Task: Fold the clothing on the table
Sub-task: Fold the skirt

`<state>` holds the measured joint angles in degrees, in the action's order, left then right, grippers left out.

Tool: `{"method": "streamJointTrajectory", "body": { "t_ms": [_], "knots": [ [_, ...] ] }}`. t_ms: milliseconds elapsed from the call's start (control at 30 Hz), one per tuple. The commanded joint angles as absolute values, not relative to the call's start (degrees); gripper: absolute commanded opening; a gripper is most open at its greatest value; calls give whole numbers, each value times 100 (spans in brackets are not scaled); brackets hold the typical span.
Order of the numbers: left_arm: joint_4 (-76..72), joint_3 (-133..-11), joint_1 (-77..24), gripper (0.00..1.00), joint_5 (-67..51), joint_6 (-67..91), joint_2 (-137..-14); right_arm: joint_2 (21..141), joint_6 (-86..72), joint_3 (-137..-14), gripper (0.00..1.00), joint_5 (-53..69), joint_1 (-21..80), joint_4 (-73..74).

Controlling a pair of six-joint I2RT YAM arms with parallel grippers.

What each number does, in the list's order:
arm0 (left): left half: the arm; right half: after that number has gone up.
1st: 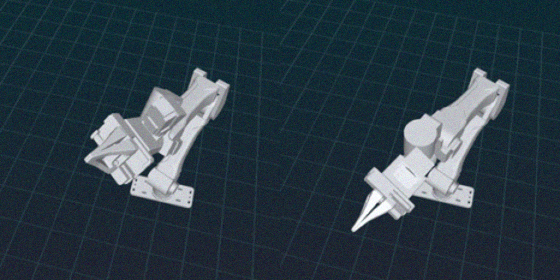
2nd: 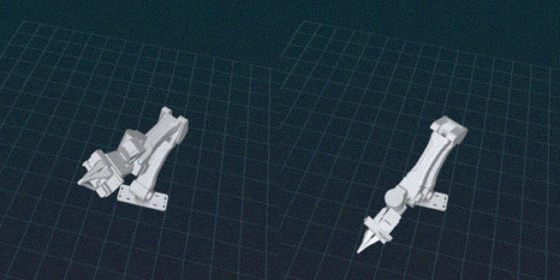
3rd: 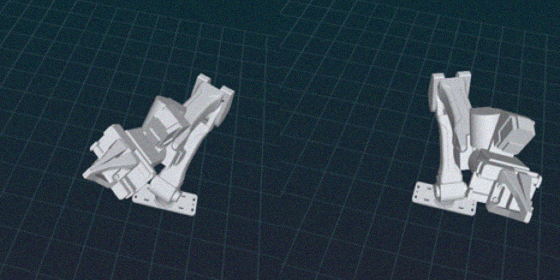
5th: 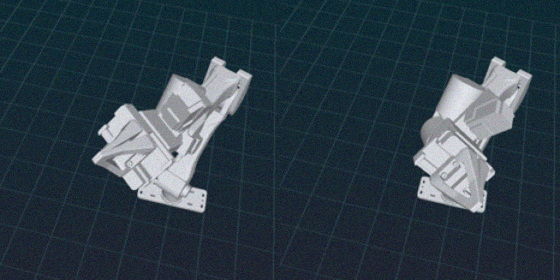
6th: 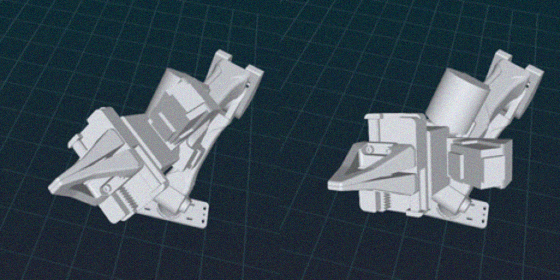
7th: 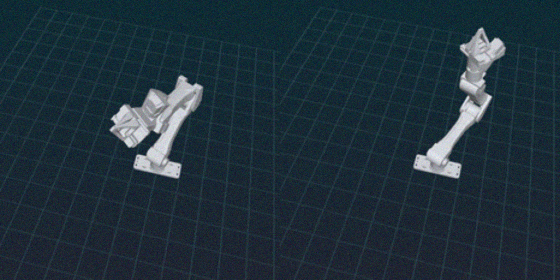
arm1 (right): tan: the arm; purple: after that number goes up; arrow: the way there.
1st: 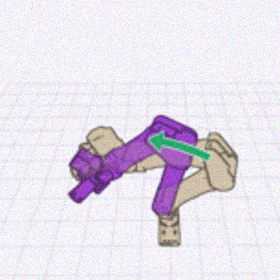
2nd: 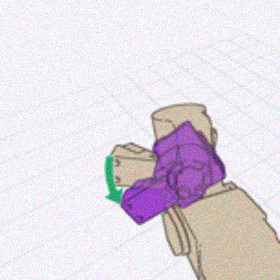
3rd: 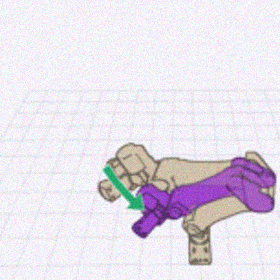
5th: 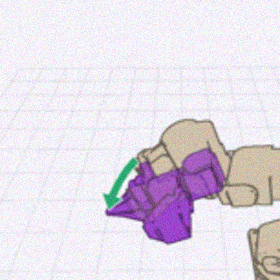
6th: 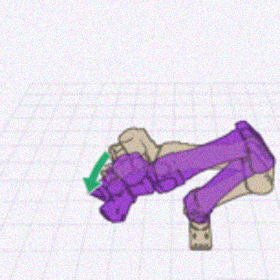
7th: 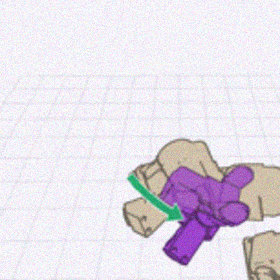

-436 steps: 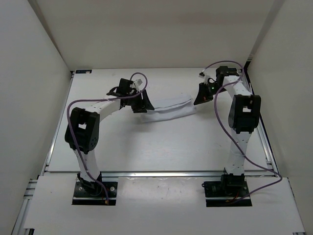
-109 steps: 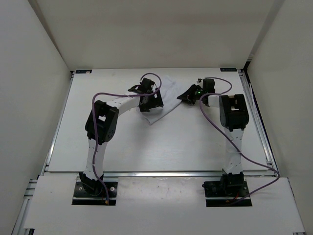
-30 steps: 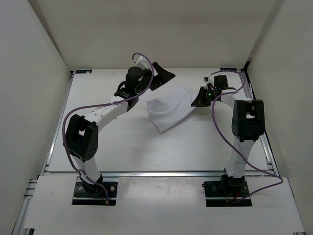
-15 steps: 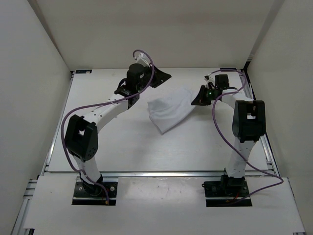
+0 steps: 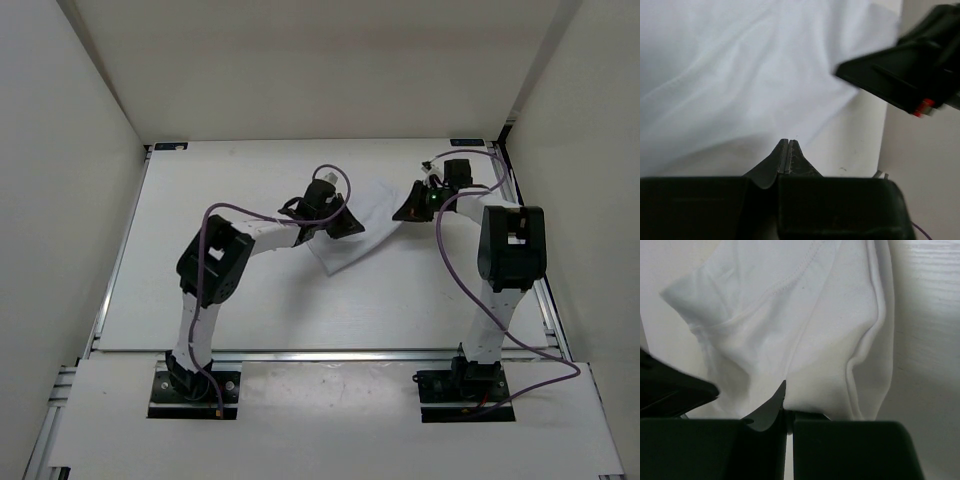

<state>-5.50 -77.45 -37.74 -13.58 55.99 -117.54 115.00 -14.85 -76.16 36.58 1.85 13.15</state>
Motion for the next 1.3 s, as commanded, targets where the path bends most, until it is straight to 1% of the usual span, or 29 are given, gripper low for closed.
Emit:
{"method": "streamJointTrajectory", "body": {
  "t_ms": [0, 233, 400, 433, 467, 500, 533, 600, 633, 700, 733, 767, 800, 867, 1033, 1267],
  "knots": [
    [-483, -8234, -3762, 0, -1503, 5730, -12048, 11241, -1459, -7576, 0, 4008, 132, 1204],
    [-519, -9087, -3832, 0, -1538, 5941, -12734, 11241, -1327, -7620, 1, 3912, 26, 1353],
    [-624, -9062, -3832, 0, -1704, 6108, -12981, 11197, -1284, -7454, 0, 3999, 26, 1362],
    [-615, -9035, -3832, 0, -1722, 6135, -13042, 11162, -1275, -7418, 1, 4008, 9, 1354],
    [-598, -9026, -3823, 0, -1697, 6109, -13060, 11145, -1266, -7357, 7, 4034, 9, 1354],
    [-485, -9018, -3841, 0, -1731, 6074, -13061, 11145, -1248, -7330, 15, 4095, 9, 1327],
    [-388, -8991, -3841, 0, -1731, 6004, -13078, 11127, -1205, -7295, 21, 4113, 9, 1371],
    [-273, -8930, -3780, 0, -1749, 5968, -13052, 11101, -1187, -7243, 47, 4035, -158, 1432],
    [-246, -8895, -3788, 0, -1766, 5959, -13052, 11074, -1204, -7268, 53, 3999, -202, 1433],
    [-220, -8833, -3736, 0, -1819, 5933, -13078, 11057, -1230, -7242, 74, 3929, -307, 1441],
    [-185, -8850, -3718, 0, -1854, 5933, -13087, 11057, -1257, -7216, 78, 3877, -316, 1468],
    [-158, -8877, -3683, 0, -1907, 5967, -13113, 11039, -1257, -7181, 85, 3893, -395, 1450],
    [-123, -8886, -3683, 0, -1916, 5942, -13131, 11048, -1309, -7094, 90, 3928, -422, 1433],
    [-9, -8868, -3665, 0, -2038, 5889, -13131, 11039, -1406, -6935, 93, 3972, -553, 1337],
    [176, -8868, -3630, 0, -2179, 5845, -13105, 11100, -1854, -6417, 93, 4148, -712, 828],
    [711, -8956, -3621, 0, -2417, 5564, -13113, 11574, -2487, -6670, 91, 4491, -624, 141]
  ]
}}
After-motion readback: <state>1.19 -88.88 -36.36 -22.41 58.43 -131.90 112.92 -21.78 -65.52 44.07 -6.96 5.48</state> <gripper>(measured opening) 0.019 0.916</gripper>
